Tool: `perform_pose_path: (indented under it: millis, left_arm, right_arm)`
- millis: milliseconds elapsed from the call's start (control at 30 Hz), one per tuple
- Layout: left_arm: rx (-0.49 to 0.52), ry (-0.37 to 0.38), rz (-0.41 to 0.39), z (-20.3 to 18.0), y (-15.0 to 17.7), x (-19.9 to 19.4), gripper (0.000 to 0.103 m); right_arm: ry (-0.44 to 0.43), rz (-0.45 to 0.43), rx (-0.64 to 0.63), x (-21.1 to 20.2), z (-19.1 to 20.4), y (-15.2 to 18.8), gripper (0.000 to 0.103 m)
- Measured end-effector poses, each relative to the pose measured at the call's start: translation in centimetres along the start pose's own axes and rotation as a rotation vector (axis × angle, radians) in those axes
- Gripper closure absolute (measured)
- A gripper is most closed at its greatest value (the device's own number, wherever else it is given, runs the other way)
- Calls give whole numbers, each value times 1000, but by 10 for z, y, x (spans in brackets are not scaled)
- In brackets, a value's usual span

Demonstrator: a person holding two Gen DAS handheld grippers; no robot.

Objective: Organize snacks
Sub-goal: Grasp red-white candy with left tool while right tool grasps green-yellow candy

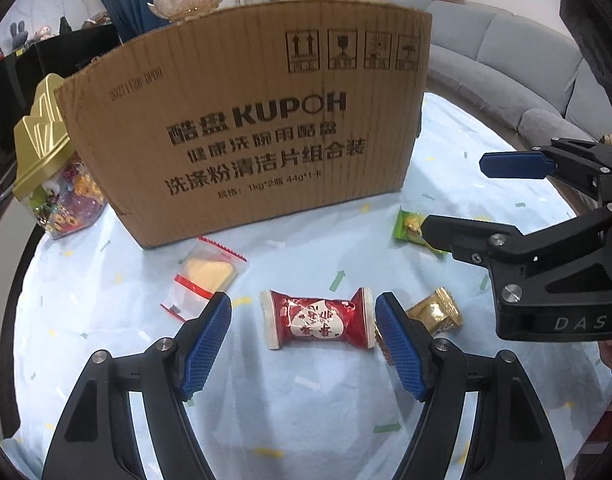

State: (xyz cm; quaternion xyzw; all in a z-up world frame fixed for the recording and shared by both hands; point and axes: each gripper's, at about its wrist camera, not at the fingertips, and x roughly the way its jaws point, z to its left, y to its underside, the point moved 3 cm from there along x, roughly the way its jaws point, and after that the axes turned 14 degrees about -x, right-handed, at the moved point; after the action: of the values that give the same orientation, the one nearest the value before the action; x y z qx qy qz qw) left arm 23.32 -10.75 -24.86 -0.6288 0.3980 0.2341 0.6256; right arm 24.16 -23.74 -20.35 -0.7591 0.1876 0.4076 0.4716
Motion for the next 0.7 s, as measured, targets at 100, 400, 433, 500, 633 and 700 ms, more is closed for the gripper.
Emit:
perform_pose_path:
  millis: [100, 400, 433, 500, 633, 700]
  left_arm:
    - [5, 2, 4, 2, 0, 4, 29]
    - [-16, 22, 31, 4, 3, 14, 29]
    - [-17, 23, 32, 4, 4, 15, 29]
    - [-21, 25, 33, 5, 4, 15, 29]
    - [-30, 38, 41, 6, 5, 17, 31]
    - [-31, 43, 47, 6, 8, 18, 34]
  right_arm:
    - [-10, 2, 7, 6, 0, 2, 21]
    - [-48, 7, 8, 20, 2, 7, 22]
    - [-52, 7, 8, 22, 2, 7, 24]
    - [-57, 11, 7, 24, 2, 7, 28]
    - [-64, 17, 10, 32, 3, 5, 32]
    - [-64, 18, 11, 35, 3, 4, 32]
